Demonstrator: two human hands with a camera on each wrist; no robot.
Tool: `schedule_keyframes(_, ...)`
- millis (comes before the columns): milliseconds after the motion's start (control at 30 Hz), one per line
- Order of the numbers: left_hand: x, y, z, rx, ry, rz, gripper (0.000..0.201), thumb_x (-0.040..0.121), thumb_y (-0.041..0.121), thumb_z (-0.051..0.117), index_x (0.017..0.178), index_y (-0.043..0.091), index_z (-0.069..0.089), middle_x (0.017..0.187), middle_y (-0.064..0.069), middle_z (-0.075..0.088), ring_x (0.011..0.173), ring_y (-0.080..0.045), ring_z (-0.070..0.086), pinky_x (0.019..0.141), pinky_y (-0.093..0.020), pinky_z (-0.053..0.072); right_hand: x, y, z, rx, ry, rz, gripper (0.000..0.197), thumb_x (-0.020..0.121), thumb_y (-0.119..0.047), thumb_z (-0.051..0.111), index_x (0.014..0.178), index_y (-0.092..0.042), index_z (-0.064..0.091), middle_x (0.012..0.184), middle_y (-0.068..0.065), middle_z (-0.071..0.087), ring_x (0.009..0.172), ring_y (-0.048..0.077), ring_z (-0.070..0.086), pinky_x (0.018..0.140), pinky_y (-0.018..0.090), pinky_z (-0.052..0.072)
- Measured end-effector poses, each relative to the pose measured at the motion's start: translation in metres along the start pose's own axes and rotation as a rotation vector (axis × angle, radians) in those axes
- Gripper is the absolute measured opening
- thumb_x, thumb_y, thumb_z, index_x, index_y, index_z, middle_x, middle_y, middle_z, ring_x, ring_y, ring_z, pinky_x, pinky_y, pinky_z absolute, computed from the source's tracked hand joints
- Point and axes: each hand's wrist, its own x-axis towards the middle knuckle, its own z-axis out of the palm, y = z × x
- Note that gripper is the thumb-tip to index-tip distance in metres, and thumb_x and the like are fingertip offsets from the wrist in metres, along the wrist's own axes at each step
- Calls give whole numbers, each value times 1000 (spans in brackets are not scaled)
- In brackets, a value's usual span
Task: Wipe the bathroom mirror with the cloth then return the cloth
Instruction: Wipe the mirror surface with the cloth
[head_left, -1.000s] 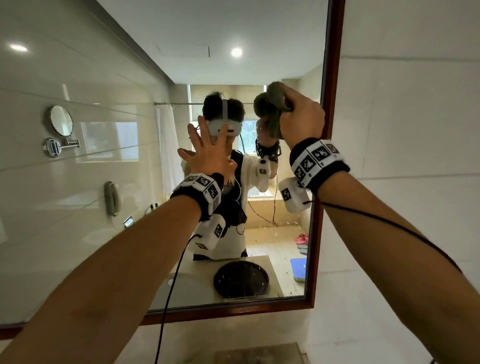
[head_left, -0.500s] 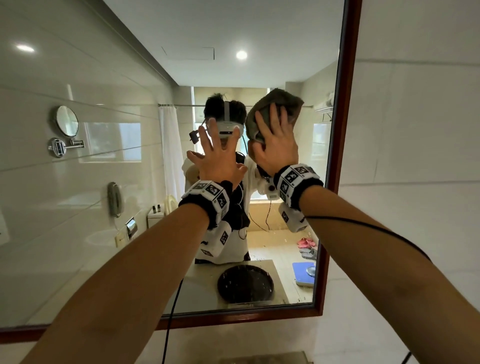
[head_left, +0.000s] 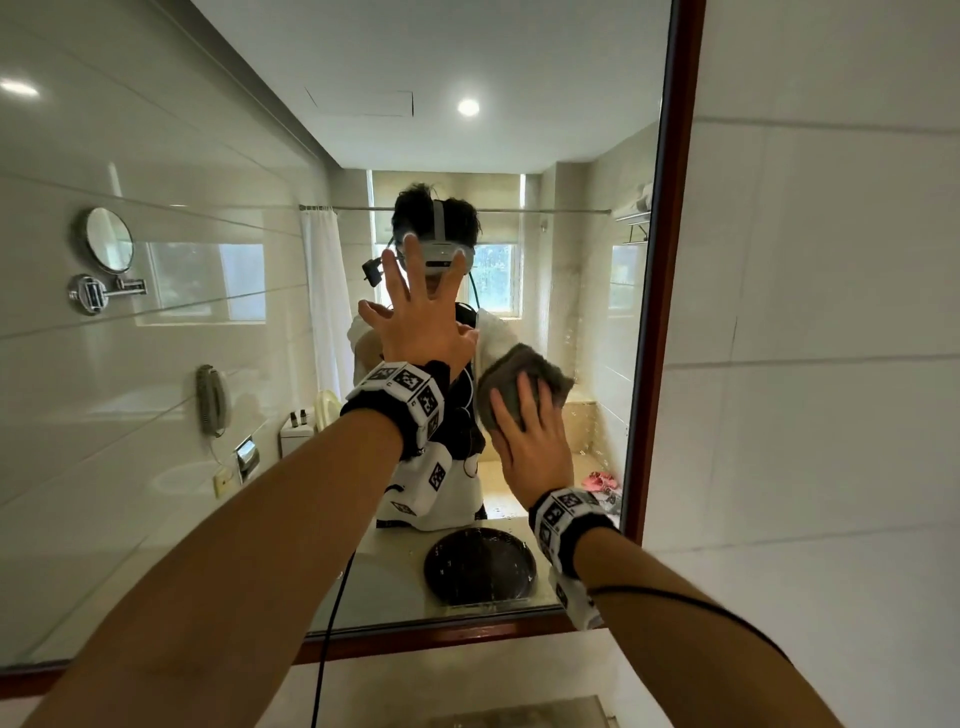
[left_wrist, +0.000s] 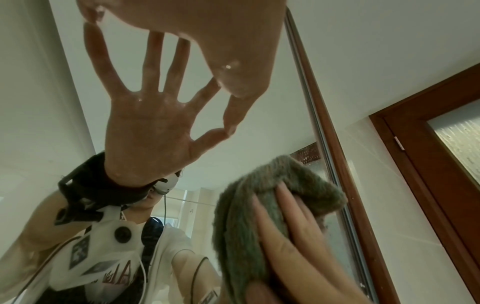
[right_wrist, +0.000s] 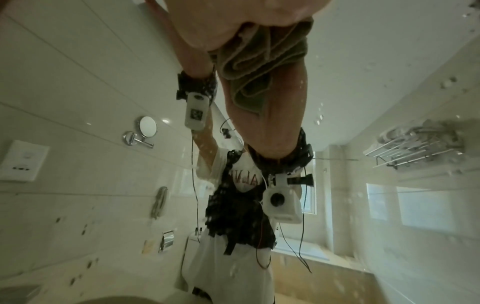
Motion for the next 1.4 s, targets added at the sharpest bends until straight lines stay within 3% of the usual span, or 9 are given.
schedule_keyframes(267, -2, -2, 0, 2, 9, 15, 93, 83, 57, 62, 149, 46, -4, 160, -8, -22, 146, -35, -17, 103, -74, 16, 18, 3, -13, -9, -6, 28, 56, 98, -34, 43, 150, -20, 28, 158, 21, 18, 146, 41, 9, 119, 56, 9)
schedule_keyframes(400, -1, -2, 2, 25, 16, 5, 96, 82, 60, 61, 149, 45, -5, 160, -9, -21, 146, -35, -16, 102, -74, 19, 81, 11, -46, 81, 63, 132, 57, 99, -35, 26, 152, -19, 17, 159, 25, 9, 146, 45, 6, 117, 57, 11)
schedule_keyframes(567, -1, -2, 2, 9, 24, 2, 96, 81, 60, 62, 150, 45, -3, 160, -8, -22, 146, -35, -16, 103, -74, 19, 161, 18, -81, 36, 166, 91, 60, 97, -29, 38, 153, -14, 22, 158, 27, 9, 145, 48, 9, 119, 57, 13)
schedule_keyframes(700, 0, -2, 3, 14, 23, -3, 96, 82, 60, 61, 150, 45, -4, 160, -8, -22, 146, -34, -16, 103, -74, 19, 187, 14, -86, -25, 93, 99, 59, 99, -35, 34, 154, -19, 18, 160, 22, 4, 146, 44, 4, 119, 56, 3)
schedule_keyframes(833, 1, -2, 2, 17, 14, 9, 94, 82, 59, 61, 150, 44, -2, 160, -8, -21, 146, -35, -17, 103, -74, 19, 172, 11, -73, -56, 52, 52, 58, 100, -37, 33, 154, -22, 19, 161, 20, 7, 147, 42, 4, 117, 51, -6)
schedule_keyframes(967, -1, -1, 1, 9, 12, 13, 90, 85, 53, 60, 150, 43, -1, 160, -9, -21, 146, -37, -17, 103, -75, 17, 115, 8, -41, -84, 69, -92, 56, 99, -35, 40, 152, -20, 27, 158, 21, 18, 146, 43, 13, 119, 55, 4)
schedule_keyframes(1133, -3, 1, 1, 1, -5, 19, 94, 85, 51, 60, 151, 42, -6, 159, -11, -23, 145, -38, -19, 103, -75, 13, 51, 6, -13, -88, 22, -46, 59, 98, -33, 42, 153, -24, 22, 160, 19, 14, 146, 40, 16, 119, 56, 7)
schedule_keyframes(1267, -4, 3, 0, 7, -18, 14, 91, 87, 49, 56, 151, 40, -8, 158, -12, -25, 144, -38, -21, 104, -75, 9, 39, 9, -13, -72, -9, -52, 58, 98, -34, 40, 153, -27, 22, 160, 17, 14, 146, 41, 16, 118, 58, 10)
schedule_keyframes(1400, -4, 8, 2, -15, 21, -16, 78, 89, 59, 41, 151, 39, -1, 160, -11, -21, 145, -37, -19, 103, -76, 7, 54, 18, -24, -56, -43, -33, 56, 98, -40, 32, 152, -31, 22, 161, 15, 14, 144, 41, 20, 117, 58, 12)
